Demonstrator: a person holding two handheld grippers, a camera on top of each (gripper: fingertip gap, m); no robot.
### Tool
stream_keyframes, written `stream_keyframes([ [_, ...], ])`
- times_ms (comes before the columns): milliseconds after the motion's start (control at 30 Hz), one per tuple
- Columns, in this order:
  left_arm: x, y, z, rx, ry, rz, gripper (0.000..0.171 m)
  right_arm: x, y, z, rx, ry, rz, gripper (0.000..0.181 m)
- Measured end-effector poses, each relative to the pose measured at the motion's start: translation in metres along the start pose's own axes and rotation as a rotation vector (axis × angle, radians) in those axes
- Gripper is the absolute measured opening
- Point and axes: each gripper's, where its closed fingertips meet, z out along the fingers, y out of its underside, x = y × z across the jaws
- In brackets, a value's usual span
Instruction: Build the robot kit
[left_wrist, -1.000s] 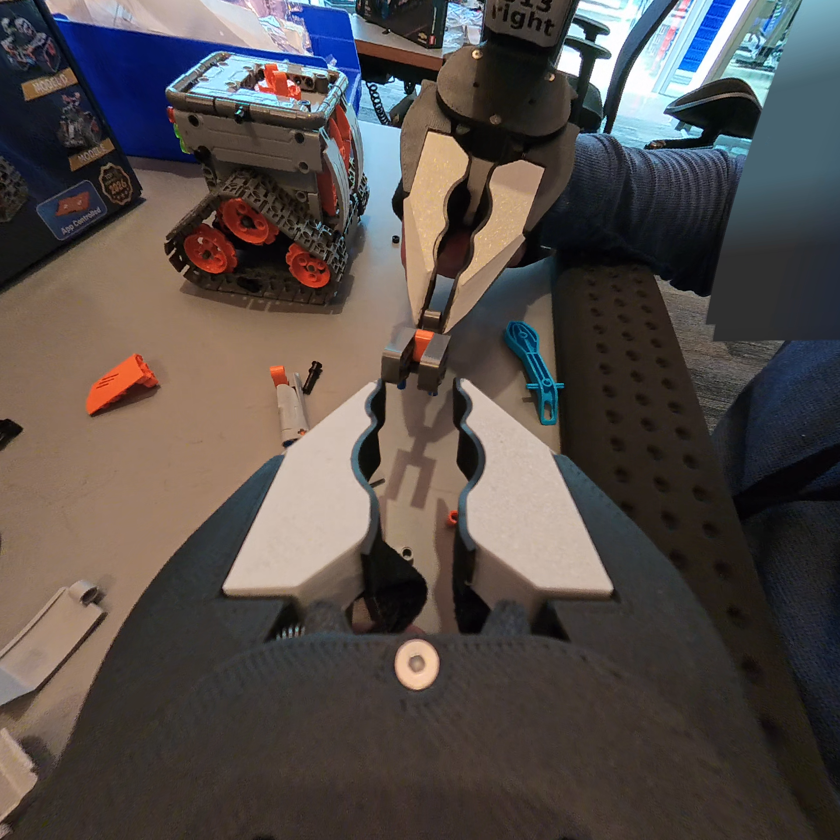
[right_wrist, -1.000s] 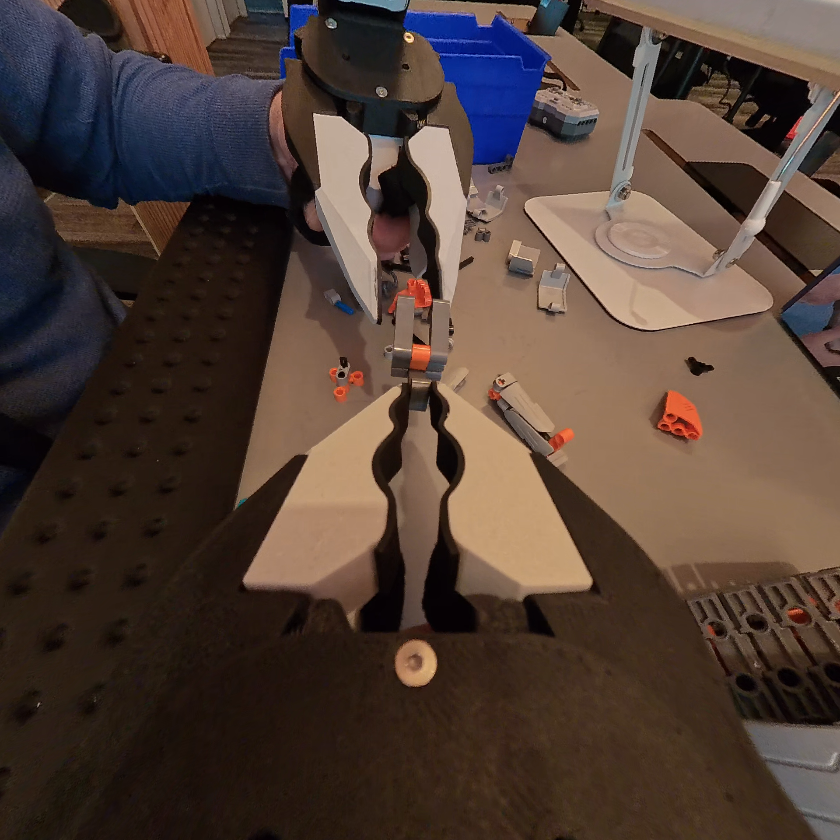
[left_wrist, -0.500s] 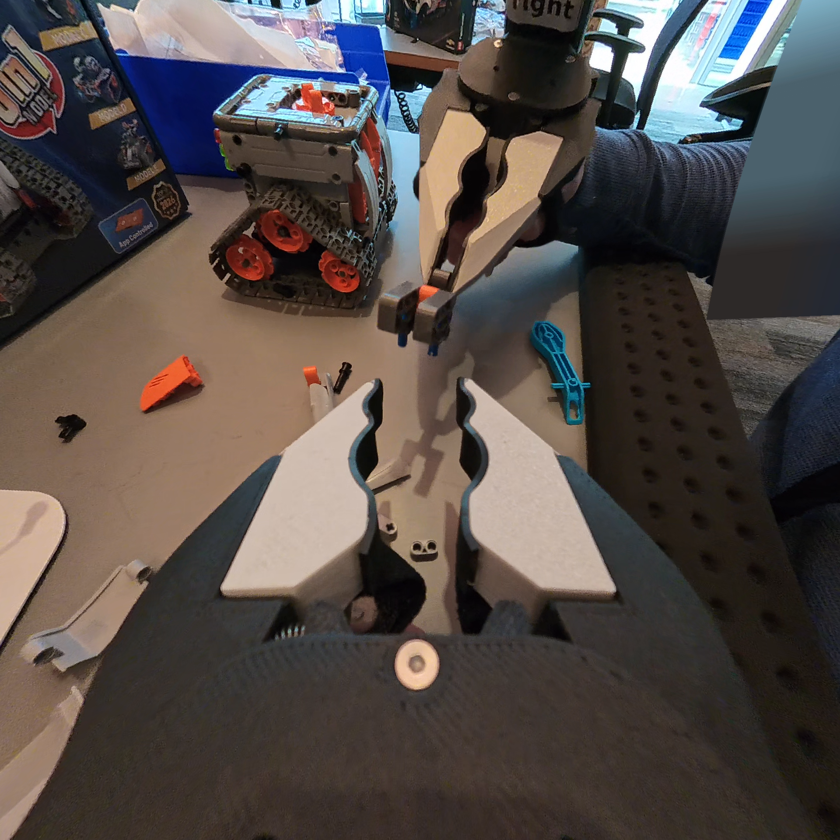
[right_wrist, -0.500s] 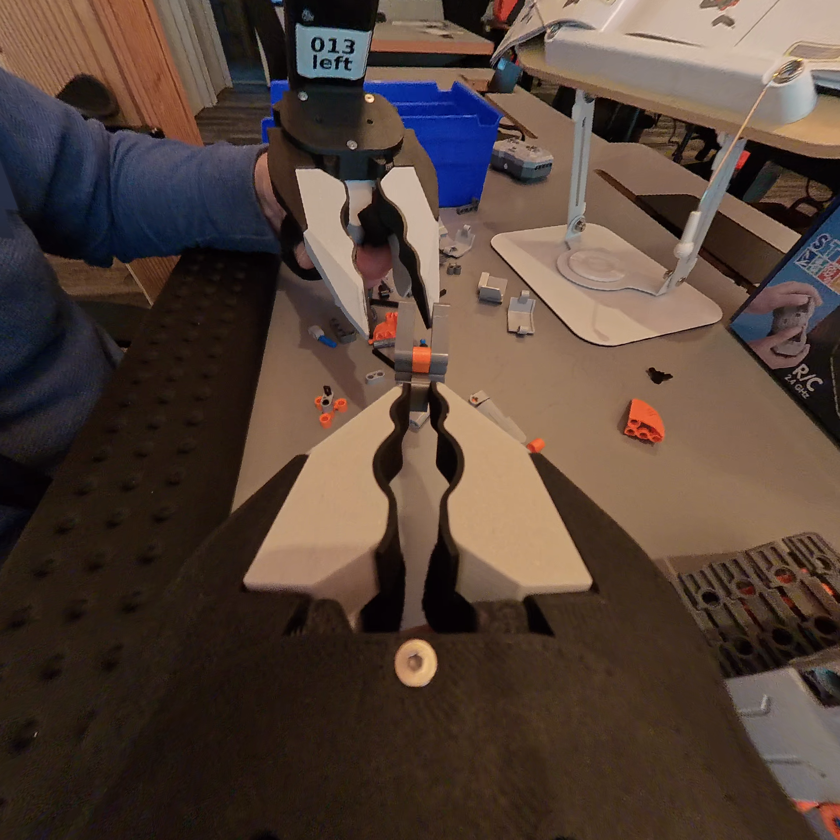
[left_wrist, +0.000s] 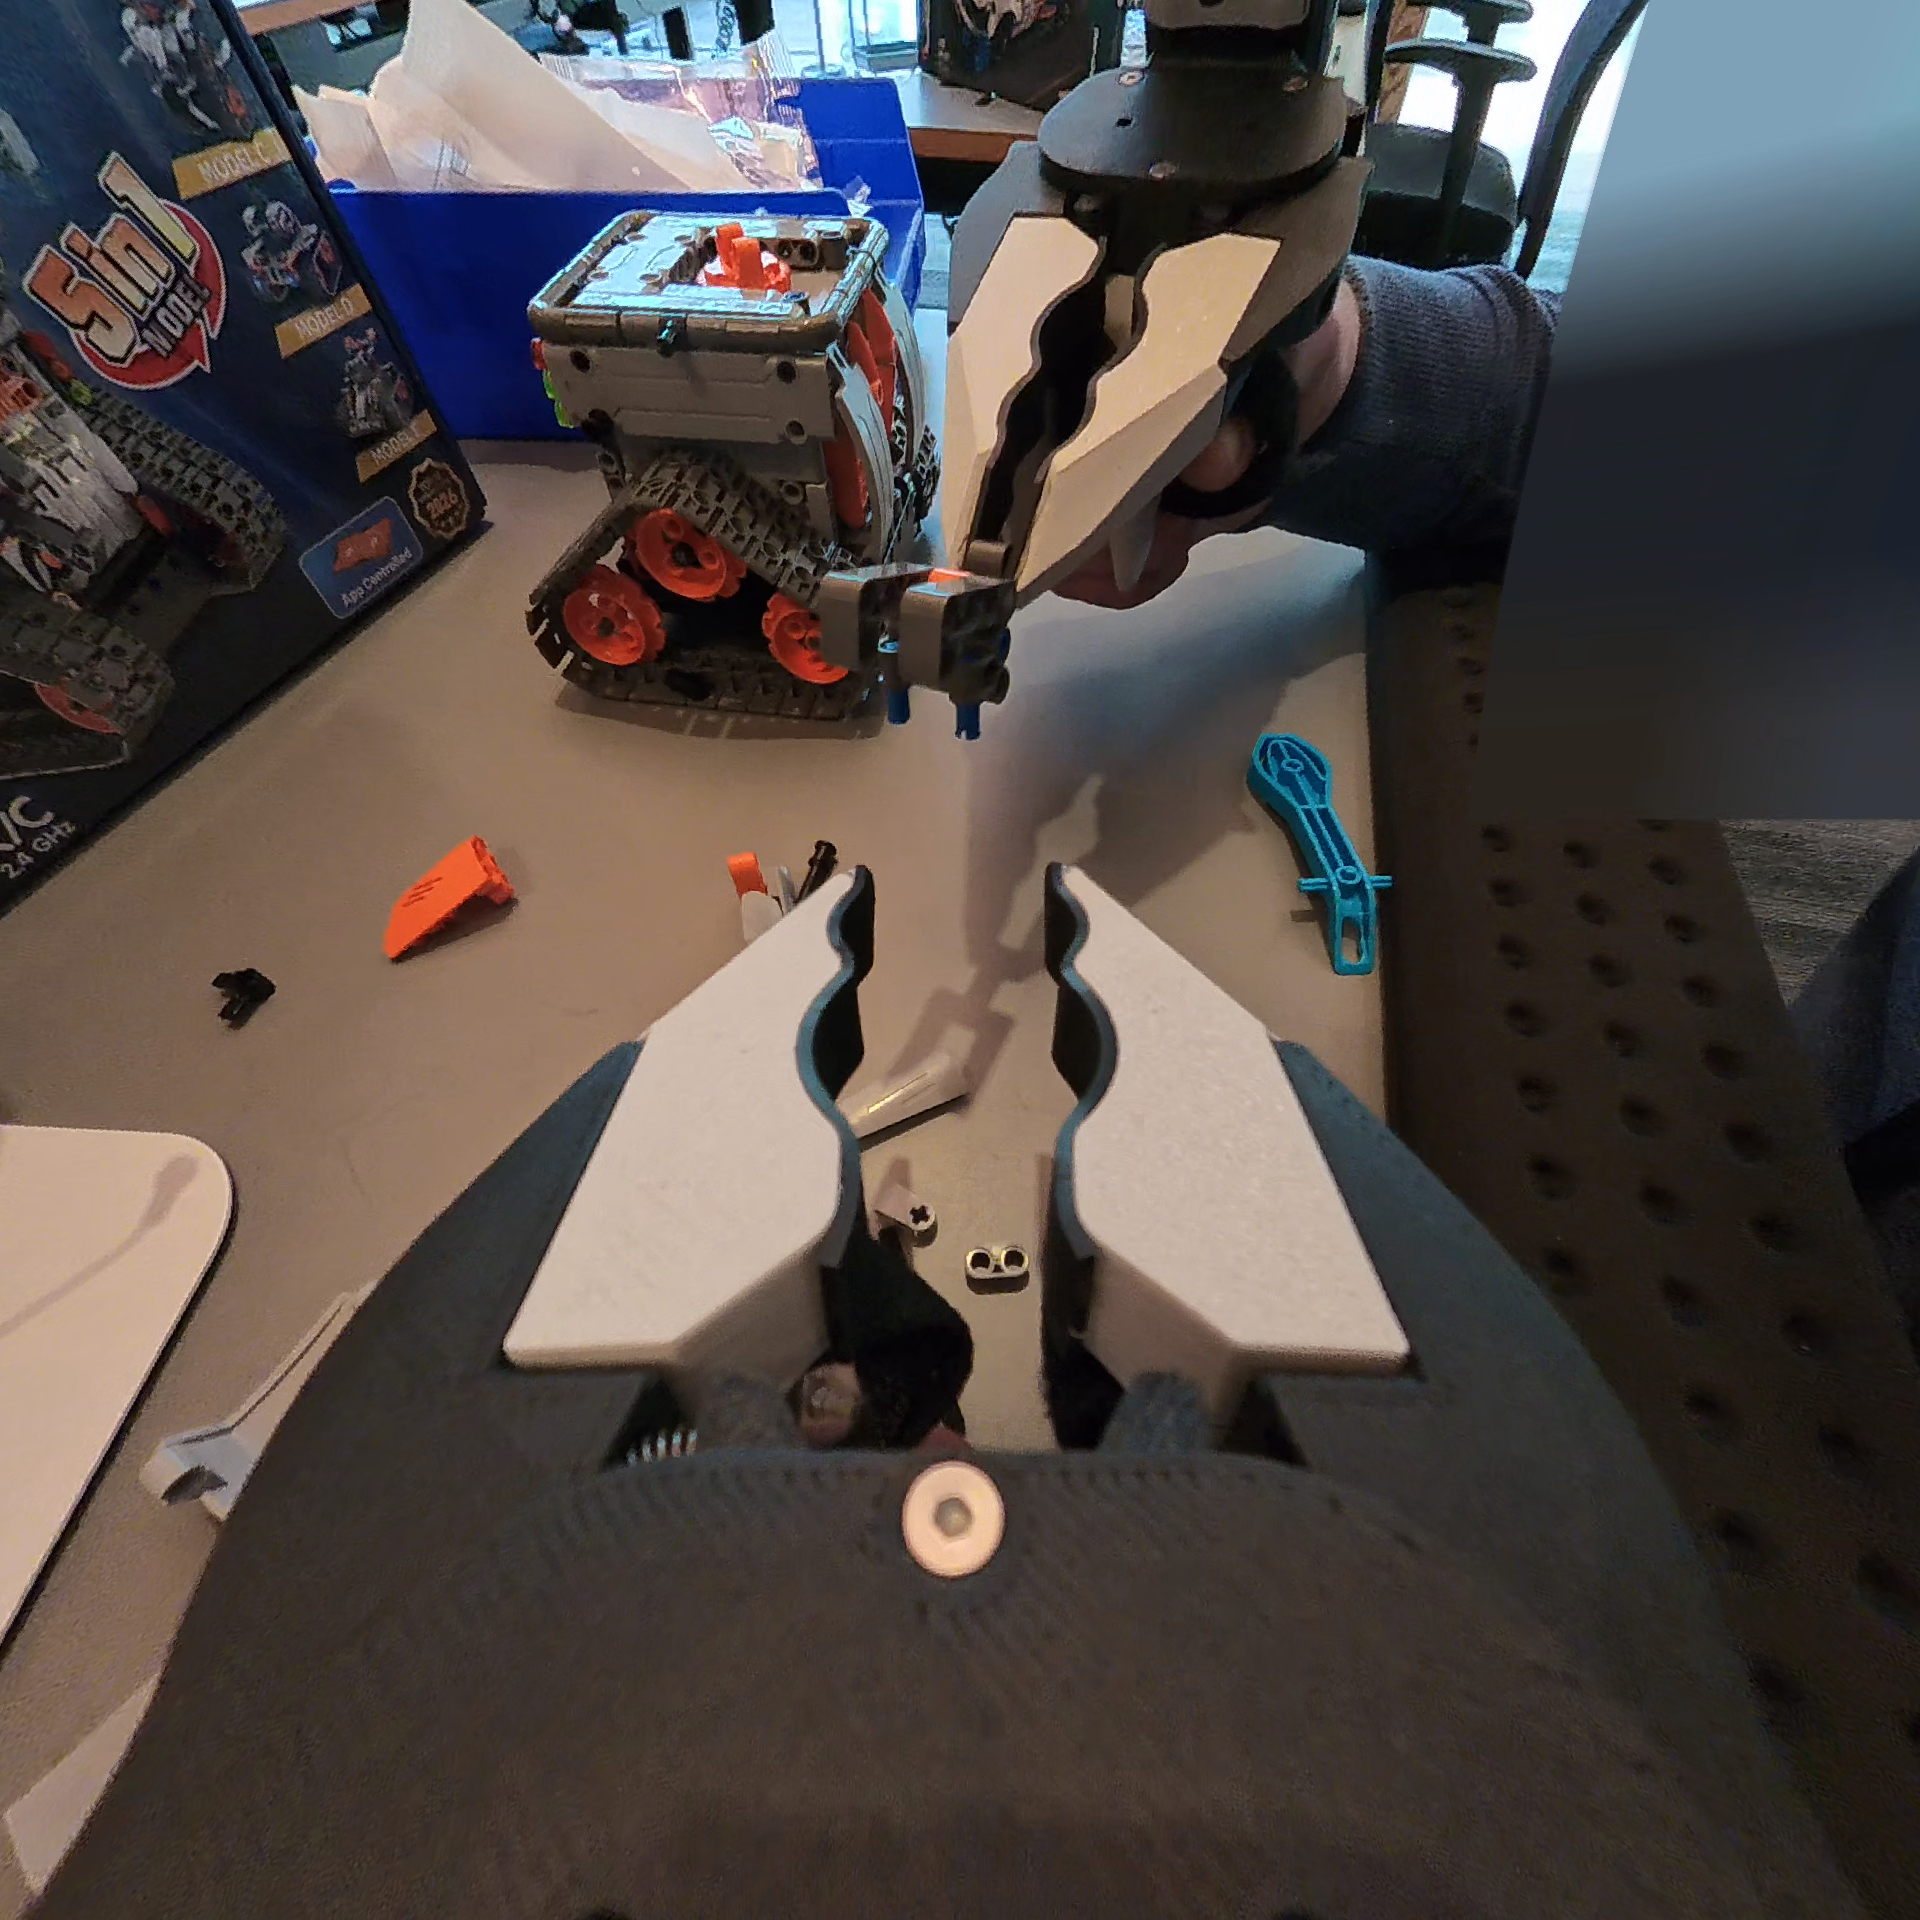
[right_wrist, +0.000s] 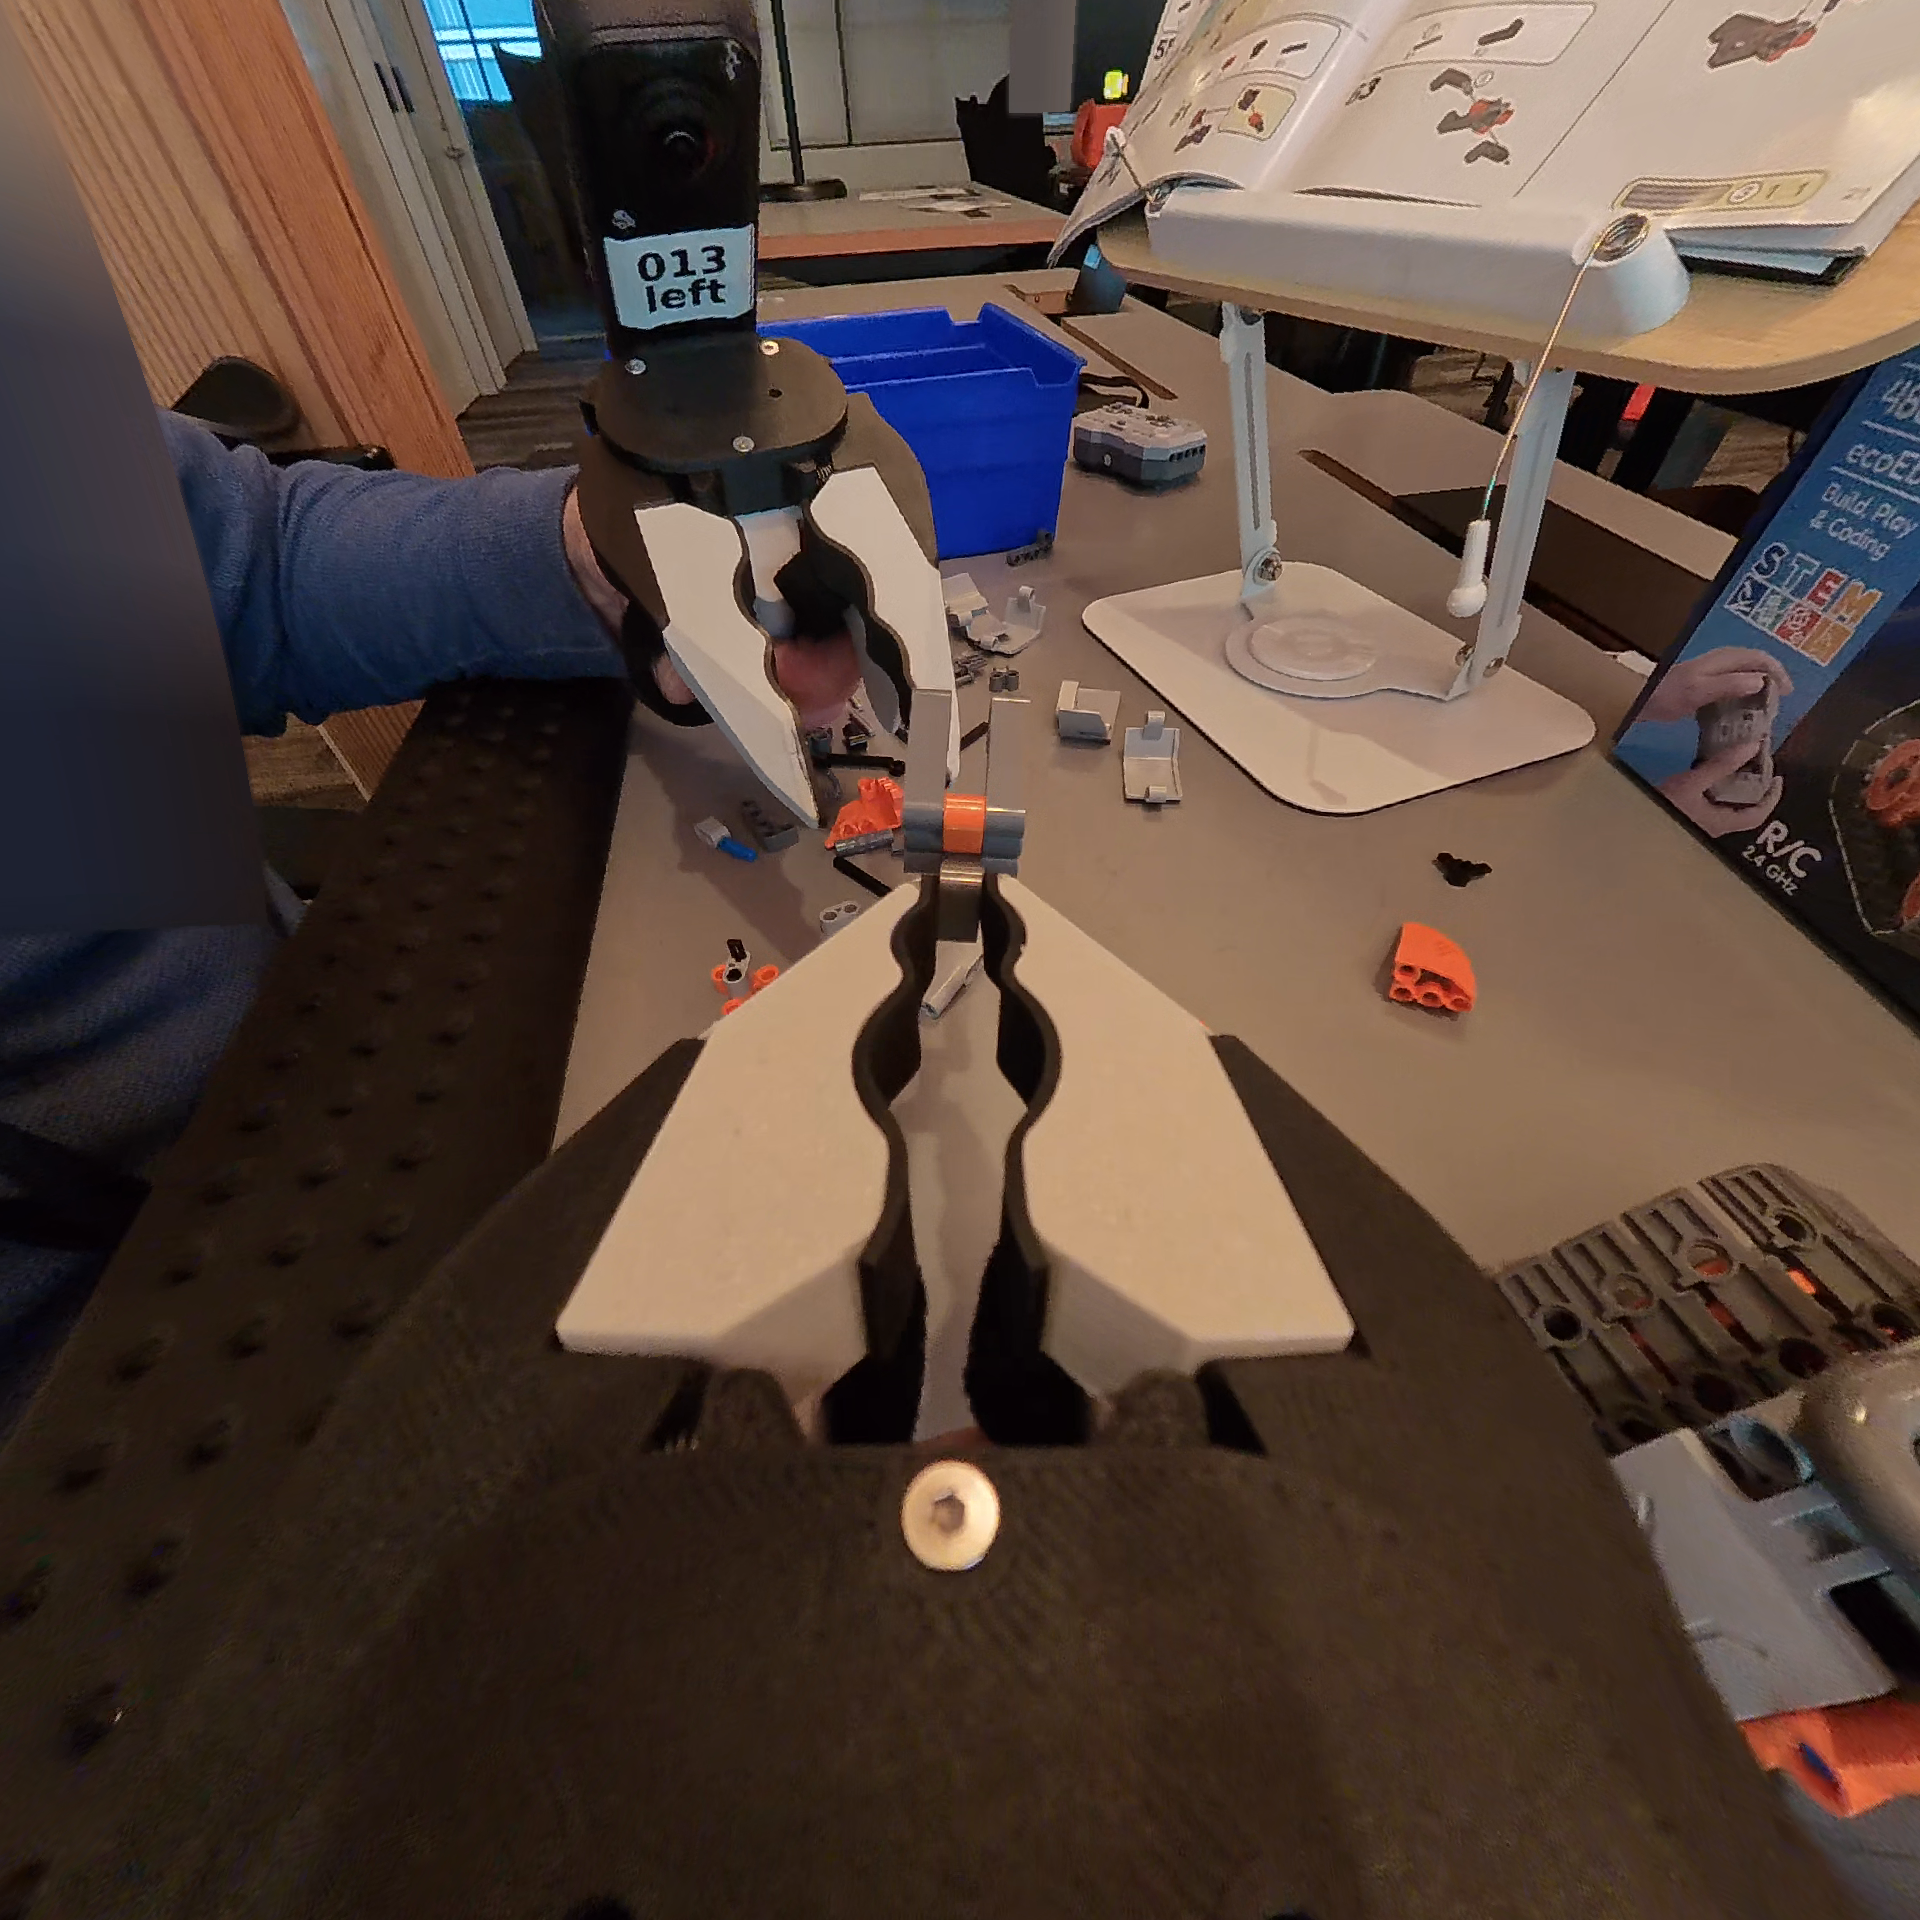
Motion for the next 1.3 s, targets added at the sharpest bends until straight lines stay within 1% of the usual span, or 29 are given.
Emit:
stream_keyframes([
  [200, -0.003, -0.002, 0.000, -0.002, -0.044, 0.047, 0.033, -0.002, 0.002, 0.001, -0.015, 0.001, -0.015, 0.006],
  [267, 0.001, -0.004, 0.000, 0.011, -0.028, 0.068, 0.037, -0.004, 0.003, 0.003, -0.026, -0.001, -0.026, 0.006],
  [367, 0.004, -0.006, -0.001, 0.035, -0.002, 0.059, 0.038, -0.007, 0.006, 0.005, -0.044, -0.002, -0.048, 0.006],
  [733, 0.006, -0.010, 0.001, 0.041, -0.021, 0.089, 0.038, -0.016, 0.014, 0.011, -0.102, -0.015, -0.107, 0.006],
  [833, 0.008, -0.008, 0.004, 0.028, -0.019, 0.108, 0.039, -0.020, 0.018, 0.014, -0.123, -0.022, -0.127, 0.006],
  [933, 0.013, 0.000, 0.008, -0.029, -0.007, 0.137, 0.040, -0.023, 0.019, 0.016, -0.137, -0.027, -0.142, 0.006],
  [1033, 0.017, 0.003, 0.009, -0.051, 0.003, 0.155, 0.037, -0.028, 0.018, 0.018, -0.143, -0.039, -0.151, 0.006],
  [1167, 0.020, 0.005, 0.003, -0.068, 0.027, 0.152, 0.027, -0.037, 0.016, 0.022, -0.141, -0.071, -0.141, 0.006],
  [1300, 0.024, 0.007, -0.005, -0.075, 0.058, 0.127, 0.026, -0.044, 0.012, 0.028, -0.136, -0.101, -0.115, 0.006],
])
